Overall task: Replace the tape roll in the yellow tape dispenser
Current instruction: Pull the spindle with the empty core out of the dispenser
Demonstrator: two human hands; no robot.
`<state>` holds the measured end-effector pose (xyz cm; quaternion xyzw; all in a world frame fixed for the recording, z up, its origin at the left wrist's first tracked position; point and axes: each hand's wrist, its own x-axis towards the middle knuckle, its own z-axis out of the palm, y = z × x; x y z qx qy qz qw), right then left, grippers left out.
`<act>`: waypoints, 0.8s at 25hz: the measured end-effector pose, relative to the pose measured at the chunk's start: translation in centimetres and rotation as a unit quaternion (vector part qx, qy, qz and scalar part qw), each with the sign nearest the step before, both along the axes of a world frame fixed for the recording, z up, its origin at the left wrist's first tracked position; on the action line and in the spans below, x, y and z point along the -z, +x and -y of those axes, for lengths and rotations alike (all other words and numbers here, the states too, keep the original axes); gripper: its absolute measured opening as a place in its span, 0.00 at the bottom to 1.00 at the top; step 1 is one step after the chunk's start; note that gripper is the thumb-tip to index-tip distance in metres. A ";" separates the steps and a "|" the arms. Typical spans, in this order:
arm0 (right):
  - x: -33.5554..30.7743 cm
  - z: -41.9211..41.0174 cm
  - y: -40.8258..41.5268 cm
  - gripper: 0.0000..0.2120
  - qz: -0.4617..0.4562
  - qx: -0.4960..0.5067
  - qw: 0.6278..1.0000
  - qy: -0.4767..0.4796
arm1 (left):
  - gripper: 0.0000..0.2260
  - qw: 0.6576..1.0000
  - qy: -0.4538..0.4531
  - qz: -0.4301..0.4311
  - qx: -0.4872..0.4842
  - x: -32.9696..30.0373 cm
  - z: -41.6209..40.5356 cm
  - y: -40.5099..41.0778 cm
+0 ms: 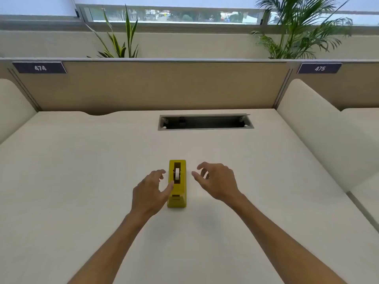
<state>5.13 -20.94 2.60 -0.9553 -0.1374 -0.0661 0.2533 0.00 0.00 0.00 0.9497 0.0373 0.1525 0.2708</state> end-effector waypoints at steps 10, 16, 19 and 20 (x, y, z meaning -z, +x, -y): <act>3.1 -3.3 0.9 0.21 -0.045 -0.045 0.998 -0.005 | 0.40 0.990 -0.099 -0.104 0.006 4.0 2.3 -1.2; 3.0 -5.0 2.5 0.23 -0.057 -0.069 0.995 -0.051 | 0.28 0.990 -0.104 -0.095 -0.007 4.1 2.9 -0.7; 2.9 -5.4 2.9 0.23 -0.054 -0.082 0.991 -0.086 | 0.26 0.991 -0.086 -0.102 -0.008 4.1 2.9 -0.7; 2.9 -5.4 3.0 0.22 -0.054 -0.085 0.991 -0.090 | 0.26 0.992 -0.077 -0.102 -0.007 4.0 2.9 -0.7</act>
